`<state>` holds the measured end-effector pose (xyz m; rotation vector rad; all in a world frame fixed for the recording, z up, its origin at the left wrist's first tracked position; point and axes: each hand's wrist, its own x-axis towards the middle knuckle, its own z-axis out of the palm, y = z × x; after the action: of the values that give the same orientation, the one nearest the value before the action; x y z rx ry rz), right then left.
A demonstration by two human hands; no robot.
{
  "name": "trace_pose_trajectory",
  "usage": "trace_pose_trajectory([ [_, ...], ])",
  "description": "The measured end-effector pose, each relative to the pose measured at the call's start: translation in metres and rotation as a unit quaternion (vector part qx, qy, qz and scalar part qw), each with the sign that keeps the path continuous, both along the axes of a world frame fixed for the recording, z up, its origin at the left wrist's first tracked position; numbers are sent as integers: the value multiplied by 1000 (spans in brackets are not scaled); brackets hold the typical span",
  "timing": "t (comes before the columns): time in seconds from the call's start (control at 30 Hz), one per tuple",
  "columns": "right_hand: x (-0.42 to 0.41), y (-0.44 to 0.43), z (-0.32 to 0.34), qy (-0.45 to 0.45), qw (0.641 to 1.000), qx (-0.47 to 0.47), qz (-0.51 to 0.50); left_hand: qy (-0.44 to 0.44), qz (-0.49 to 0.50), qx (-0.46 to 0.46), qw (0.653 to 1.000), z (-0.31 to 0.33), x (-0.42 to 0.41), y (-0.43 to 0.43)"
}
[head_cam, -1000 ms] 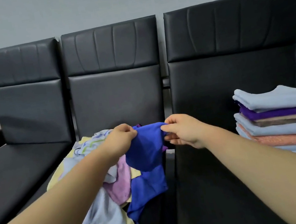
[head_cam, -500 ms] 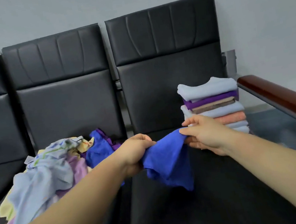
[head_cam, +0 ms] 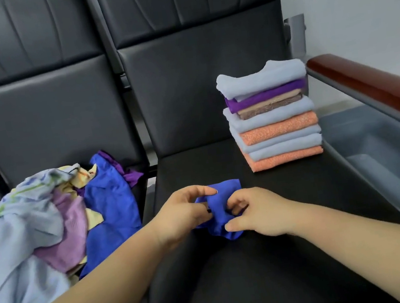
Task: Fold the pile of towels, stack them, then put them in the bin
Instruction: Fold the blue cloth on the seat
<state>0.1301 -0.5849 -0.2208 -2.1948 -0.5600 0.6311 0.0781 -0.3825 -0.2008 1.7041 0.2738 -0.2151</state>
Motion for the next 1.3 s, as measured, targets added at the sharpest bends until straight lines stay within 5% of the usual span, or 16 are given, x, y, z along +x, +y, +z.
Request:
trace_pose_trajectory([
  [0.17,4,9,0,-61,998,-28,-4,-51,-78,137,986,-1,-3,6],
  [0.3,7,2,27,3,996,83,-22,-101,-105,248,958,-3,-5,5],
  [0.6,9,-11,57,143,940,270,-151,-98,-31,192,976,22,-6,-9],
  [0.83,7,-20,62,14,979,159,-128,-133,-6,325,936,43,-11,8],
  [0.97,3,-23,63,-33,988,99,-113,-127,30,264,956,48,-14,17],
  [1.17,-9,-12,67,16,983,147,-107,-107,-42,143,983,42,-22,2],
  [1.3,-14,-5,72,48,976,179,-111,-119,-88,257,955,37,-24,-8],
])
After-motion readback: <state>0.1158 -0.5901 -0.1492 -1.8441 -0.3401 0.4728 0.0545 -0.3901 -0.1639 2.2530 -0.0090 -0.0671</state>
